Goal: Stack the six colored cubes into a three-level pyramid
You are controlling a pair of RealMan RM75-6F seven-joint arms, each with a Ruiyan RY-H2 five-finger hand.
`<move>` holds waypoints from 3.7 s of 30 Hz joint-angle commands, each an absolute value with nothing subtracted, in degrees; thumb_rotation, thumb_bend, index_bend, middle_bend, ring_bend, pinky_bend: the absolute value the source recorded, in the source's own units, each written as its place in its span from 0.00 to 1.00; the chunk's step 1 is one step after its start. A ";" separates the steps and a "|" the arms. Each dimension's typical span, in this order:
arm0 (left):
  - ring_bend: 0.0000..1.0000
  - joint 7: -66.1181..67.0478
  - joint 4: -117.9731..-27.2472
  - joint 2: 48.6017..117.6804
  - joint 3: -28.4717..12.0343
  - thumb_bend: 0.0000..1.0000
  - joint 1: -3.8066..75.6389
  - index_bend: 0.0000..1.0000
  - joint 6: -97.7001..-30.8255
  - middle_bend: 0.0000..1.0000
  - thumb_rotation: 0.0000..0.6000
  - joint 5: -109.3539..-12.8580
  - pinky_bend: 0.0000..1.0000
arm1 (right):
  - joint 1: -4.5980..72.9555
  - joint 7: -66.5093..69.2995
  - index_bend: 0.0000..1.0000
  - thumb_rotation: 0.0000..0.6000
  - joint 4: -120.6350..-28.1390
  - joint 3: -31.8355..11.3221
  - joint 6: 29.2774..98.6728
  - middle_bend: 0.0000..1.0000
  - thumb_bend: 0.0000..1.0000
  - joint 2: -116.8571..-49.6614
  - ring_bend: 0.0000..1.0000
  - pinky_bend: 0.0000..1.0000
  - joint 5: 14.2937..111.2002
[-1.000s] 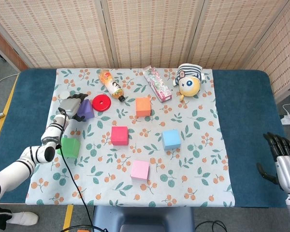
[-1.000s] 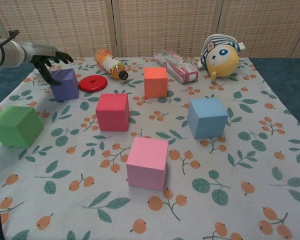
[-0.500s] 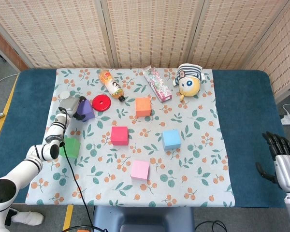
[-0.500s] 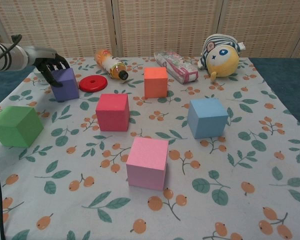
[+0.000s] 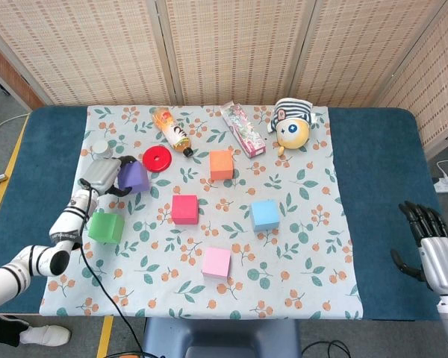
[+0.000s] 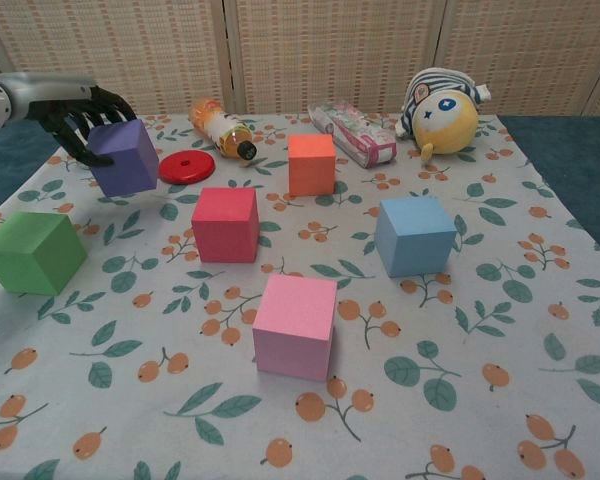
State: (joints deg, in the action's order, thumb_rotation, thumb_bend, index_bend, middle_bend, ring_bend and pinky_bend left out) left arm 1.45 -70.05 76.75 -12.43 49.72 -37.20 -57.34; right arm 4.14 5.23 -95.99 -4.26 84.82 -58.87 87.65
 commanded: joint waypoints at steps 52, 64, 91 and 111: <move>0.20 13.05 -78.17 80.54 -8.98 0.36 52.18 0.31 -37.19 0.37 1.00 -53.75 0.10 | 3.58 6.54 0.00 1.00 -95.13 -3.46 85.14 0.05 0.00 -59.38 0.00 0.06 86.61; 0.20 10.63 -77.85 80.11 -8.61 0.35 53.41 0.31 -34.99 0.37 1.00 -54.72 0.10 | 3.44 6.51 0.00 1.00 -95.09 -3.52 85.15 0.05 0.00 -59.35 0.00 0.06 86.33; 0.20 10.23 -77.37 80.94 -7.43 0.35 54.49 0.31 -35.78 0.36 1.00 -54.18 0.10 | 3.09 7.21 0.00 1.00 -94.42 -3.57 85.19 0.05 0.00 -59.44 0.00 0.06 85.88; 0.20 10.79 -76.96 81.80 -6.80 0.35 54.92 0.30 -36.03 0.35 1.00 -52.78 0.10 | 2.84 7.69 0.00 1.00 -94.05 -3.51 85.20 0.05 0.00 -59.46 0.00 0.06 85.77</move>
